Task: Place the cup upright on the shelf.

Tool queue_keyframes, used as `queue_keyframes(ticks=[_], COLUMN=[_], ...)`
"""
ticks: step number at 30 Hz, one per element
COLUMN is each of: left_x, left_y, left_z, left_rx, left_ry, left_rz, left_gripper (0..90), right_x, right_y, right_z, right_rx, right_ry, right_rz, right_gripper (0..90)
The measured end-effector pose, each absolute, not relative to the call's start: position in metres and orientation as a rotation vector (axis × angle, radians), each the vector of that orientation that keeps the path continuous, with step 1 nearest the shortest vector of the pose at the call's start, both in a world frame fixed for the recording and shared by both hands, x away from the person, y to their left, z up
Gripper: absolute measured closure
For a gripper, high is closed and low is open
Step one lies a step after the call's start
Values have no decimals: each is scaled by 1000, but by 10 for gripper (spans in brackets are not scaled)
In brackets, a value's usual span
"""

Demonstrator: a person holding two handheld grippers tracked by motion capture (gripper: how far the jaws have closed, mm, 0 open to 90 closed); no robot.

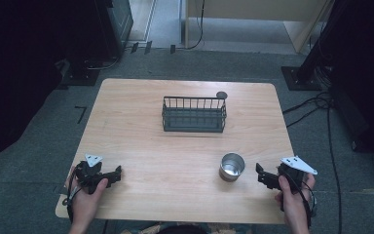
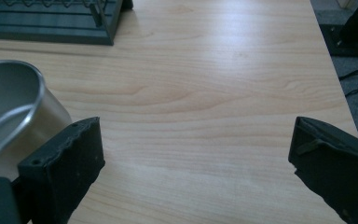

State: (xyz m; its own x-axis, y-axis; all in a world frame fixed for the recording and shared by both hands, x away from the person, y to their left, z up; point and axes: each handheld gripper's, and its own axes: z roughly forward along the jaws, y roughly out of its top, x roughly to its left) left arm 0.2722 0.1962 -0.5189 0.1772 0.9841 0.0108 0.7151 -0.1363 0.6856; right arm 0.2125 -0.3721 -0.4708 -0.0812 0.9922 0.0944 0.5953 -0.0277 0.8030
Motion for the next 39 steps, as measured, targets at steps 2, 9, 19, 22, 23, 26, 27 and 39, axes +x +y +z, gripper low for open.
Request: queue_keyframes(ticks=[2, 9, 19, 22, 23, 26, 27, 39], left_x=[272, 272, 272, 272, 272, 272, 272, 272], left_y=[196, 196, 196, 196, 196, 196, 196, 196], left_z=[-519, -519, -519, -519, -519, -519, -519, -519], left_rx=[1916, 1915, 1915, 1915, 1915, 1915, 1915, 1915], left_ry=[1595, 1594, 1594, 1594, 1594, 1594, 1594, 1594], left_rz=[645, 645, 645, 645, 644, 644, 644, 644], left_gripper=[0, 0, 0, 0, 0, 0, 0, 0], right_x=[213, 214, 216, 215, 216, 216, 216, 215], right_y=[-366, -355, -340, -334, -329, -324, -321, -289], right_z=[-465, -457, -447, -445, -445, -445, -445, -448], right_rx=[1638, 1616, 1580, 1567, 1556, 1541, 1539, 1494], right_ry=[1730, 1754, 1773, 1789, 1801, 1817, 1824, 1916], right_rz=[979, 1014, 1071, 1099, 1106, 1112, 1114, 1162], right_gripper=[23, 14, 14, 14, 14, 14, 14, 0])
